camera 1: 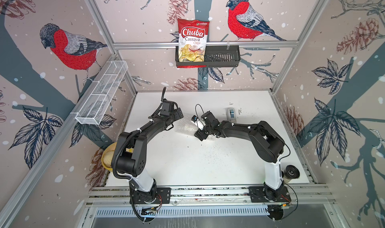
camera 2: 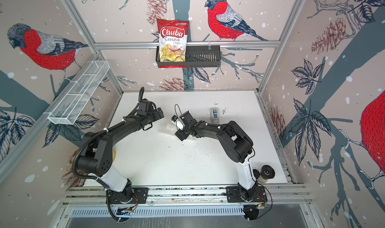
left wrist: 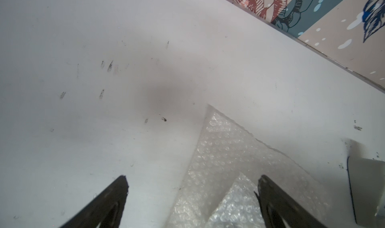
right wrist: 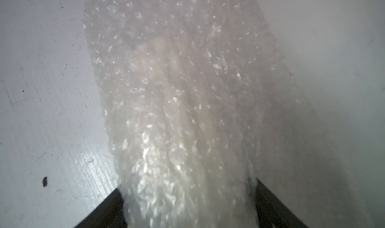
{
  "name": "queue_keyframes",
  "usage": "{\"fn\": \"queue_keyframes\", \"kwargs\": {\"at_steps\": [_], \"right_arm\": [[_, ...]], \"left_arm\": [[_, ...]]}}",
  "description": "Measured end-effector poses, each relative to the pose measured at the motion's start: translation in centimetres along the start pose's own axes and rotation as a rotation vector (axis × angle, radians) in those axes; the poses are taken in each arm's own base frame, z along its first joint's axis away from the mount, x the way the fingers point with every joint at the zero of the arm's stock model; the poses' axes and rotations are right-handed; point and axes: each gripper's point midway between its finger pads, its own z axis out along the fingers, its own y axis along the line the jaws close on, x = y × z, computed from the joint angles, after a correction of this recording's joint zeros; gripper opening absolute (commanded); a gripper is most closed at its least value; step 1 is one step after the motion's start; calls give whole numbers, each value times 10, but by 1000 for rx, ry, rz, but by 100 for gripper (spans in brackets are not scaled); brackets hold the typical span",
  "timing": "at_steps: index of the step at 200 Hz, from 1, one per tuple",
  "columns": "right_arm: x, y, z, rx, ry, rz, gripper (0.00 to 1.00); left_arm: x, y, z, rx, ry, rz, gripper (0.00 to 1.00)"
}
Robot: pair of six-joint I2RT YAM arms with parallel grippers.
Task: Wrap vases in bubble wrap
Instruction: Wrap the vase in bubble wrap.
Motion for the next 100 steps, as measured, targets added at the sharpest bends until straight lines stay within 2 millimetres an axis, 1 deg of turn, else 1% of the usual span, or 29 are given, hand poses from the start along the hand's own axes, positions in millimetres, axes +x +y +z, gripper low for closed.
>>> {"fn": "queue_keyframes", "kwargs": {"at_steps": [9, 22, 34, 56, 67, 100], "right_arm": [[-1, 1, 0, -5, -2, 1, 83], [-1, 1, 0, -9, -4, 1, 83], [-1, 2, -1, -10, -7, 4, 83], [1, 8, -5, -17, -4, 11, 83], [1, 13, -7, -22, -5, 4, 84], [-3, 24, -17, -36, -17, -11, 85]], "left_arm": [[6, -5, 0, 11, 11, 14, 97], [20, -16, 3, 34, 46, 46, 97], [34, -21, 10, 38, 77, 75, 97], [56, -13, 26, 2, 142, 90, 96], [64, -9, 32, -16, 163, 98, 97], [73, -6, 42, -31, 188, 106, 97]]}}
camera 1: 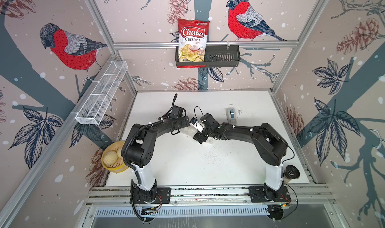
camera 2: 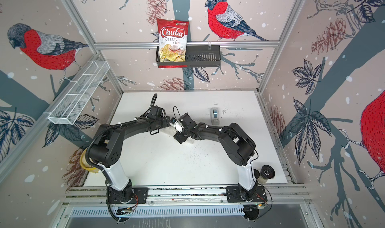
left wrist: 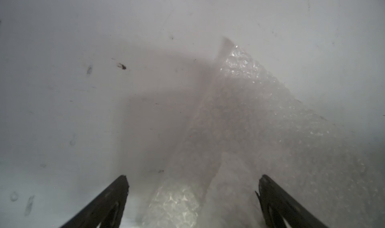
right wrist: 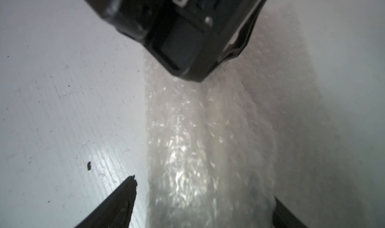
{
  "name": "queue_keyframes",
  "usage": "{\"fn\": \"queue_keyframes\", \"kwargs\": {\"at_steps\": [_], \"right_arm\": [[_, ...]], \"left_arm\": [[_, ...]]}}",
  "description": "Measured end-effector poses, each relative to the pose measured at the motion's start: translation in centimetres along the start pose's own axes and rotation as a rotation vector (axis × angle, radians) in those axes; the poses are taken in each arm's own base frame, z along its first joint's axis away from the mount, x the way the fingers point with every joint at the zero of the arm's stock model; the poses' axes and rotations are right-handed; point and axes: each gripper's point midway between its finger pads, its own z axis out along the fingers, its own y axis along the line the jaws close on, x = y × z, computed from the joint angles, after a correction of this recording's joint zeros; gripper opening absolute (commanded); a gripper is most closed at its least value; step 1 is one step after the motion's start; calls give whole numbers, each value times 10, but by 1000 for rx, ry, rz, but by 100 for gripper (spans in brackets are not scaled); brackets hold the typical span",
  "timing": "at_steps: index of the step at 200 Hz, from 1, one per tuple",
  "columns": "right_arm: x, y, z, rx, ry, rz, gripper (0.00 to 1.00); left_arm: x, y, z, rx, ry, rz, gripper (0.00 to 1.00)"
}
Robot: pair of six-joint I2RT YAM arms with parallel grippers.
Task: Wrap vases in bubble wrap
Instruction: Wrap the vase in bubble wrap.
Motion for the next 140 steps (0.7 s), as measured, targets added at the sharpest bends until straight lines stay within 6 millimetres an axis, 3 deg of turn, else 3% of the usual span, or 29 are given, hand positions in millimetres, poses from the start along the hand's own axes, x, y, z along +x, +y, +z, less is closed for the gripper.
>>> {"fn": "queue_keyframes", "kwargs": {"at_steps": [40, 75, 89, 114, 140], "right_arm": [[-2, -4, -12, 32, -12, 1, 95], [-13, -18, -42, 142, -57, -6, 97], [-21, -11, -50, 163, -84, -30, 97], [-28, 11, -43, 146, -97, -93, 96], [-24, 8, -26, 162, -66, -98, 95]], "left_arm": [[0, 1, 10, -14, 8, 4, 97], [-4, 2, 14, -24, -10, 20, 97], [-4, 2, 15, -24, -13, 21, 96], [-4, 2, 15, -24, -16, 20, 96], [-5, 2, 15, -24, -17, 20, 96]]}}
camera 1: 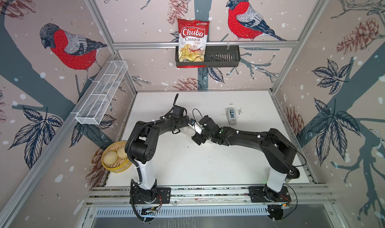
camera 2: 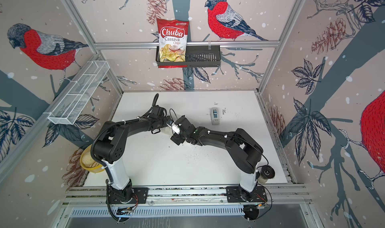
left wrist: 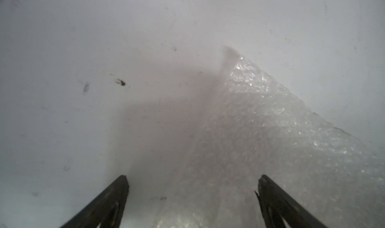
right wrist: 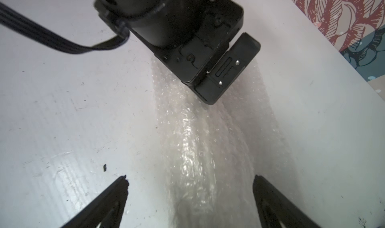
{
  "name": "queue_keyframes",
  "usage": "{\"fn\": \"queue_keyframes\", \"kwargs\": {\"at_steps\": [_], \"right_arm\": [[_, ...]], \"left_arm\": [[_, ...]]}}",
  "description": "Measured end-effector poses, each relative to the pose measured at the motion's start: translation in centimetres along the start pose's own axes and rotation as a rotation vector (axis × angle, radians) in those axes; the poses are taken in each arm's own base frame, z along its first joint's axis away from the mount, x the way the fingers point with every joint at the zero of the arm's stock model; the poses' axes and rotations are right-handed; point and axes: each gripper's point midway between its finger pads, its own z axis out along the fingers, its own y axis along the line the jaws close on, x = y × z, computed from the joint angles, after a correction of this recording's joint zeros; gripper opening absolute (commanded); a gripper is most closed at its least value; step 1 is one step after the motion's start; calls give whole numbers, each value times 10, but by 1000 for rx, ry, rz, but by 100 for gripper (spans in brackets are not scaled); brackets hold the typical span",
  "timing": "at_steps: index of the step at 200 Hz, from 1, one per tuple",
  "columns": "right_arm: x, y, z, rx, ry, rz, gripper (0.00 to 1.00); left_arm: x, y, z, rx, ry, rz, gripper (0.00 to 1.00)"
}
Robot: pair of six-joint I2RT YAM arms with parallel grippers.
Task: Wrap vases in bubble wrap
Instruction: Wrap the vase in bubble wrap.
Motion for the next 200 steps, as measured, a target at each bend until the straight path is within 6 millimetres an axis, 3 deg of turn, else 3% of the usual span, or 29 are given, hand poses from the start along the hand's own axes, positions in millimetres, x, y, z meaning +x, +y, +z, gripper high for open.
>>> {"fn": "queue_keyframes", "kwargs": {"at_steps": [116, 200], "right_arm": [[32, 7, 34, -42, 85, 4, 78], [27, 2, 44, -13, 43, 10, 63]], "left_arm": [[-2, -2, 1, 1, 7, 4, 96], [-7, -6, -2, 17, 37, -5, 97]]}}
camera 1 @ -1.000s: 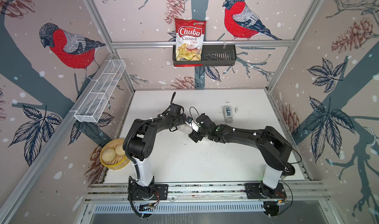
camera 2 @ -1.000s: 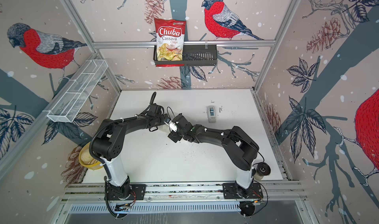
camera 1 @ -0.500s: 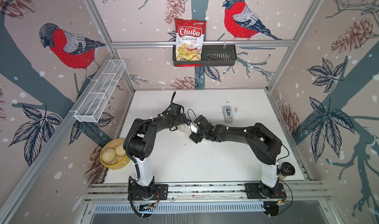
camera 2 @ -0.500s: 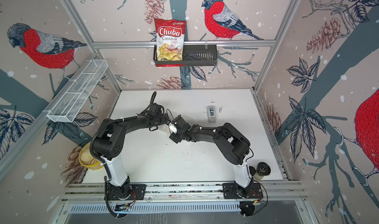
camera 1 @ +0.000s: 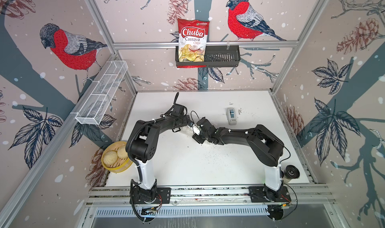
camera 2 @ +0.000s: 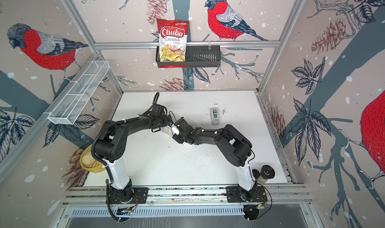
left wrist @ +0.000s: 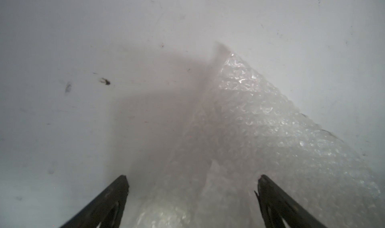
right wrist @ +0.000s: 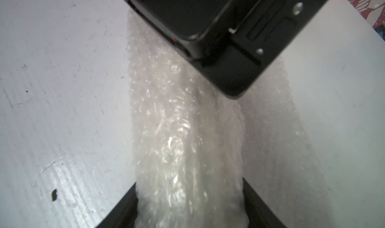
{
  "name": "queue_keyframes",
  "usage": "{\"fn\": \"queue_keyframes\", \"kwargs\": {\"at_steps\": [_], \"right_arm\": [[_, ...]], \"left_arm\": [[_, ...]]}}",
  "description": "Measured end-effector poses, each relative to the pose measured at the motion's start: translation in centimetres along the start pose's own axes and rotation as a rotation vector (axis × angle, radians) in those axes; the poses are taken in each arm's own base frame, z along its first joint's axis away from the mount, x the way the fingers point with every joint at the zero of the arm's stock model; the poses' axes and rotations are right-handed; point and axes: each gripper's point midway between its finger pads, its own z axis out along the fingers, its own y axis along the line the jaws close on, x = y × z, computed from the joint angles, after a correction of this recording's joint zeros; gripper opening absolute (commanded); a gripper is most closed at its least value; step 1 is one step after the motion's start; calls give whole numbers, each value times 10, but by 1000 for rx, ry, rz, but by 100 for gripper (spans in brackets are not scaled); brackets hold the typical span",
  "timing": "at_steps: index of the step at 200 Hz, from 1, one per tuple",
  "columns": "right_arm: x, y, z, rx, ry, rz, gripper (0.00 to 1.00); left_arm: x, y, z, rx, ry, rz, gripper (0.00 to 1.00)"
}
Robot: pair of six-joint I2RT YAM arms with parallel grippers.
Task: Wrap vases in bubble wrap
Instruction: Wrap the vase in bubble wrap.
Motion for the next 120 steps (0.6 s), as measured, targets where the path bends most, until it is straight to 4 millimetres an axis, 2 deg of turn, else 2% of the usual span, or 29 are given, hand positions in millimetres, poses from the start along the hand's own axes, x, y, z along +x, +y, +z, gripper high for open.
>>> {"fn": "queue_keyframes", "kwargs": {"at_steps": [34, 57, 72, 93, 120], "right_arm": [[-1, -1, 0, 3, -6, 4, 60], [-3, -1, 2, 4, -1, 25, 60], [-4, -3, 4, 1, 3, 60, 60], [-7, -6, 7, -9, 7, 135, 59], [-7, -14, 9, -64, 1, 282, 58]], "left_arm": [[-29, 14, -15, 3, -35, -62, 97], [-58, 32, -44, 1, -114, -130, 97], [-67, 42, -67, -7, -172, -159, 97], [-60, 50, -90, -1, -240, -166, 97], [-25, 64, -105, 21, -272, -185, 97]]}}
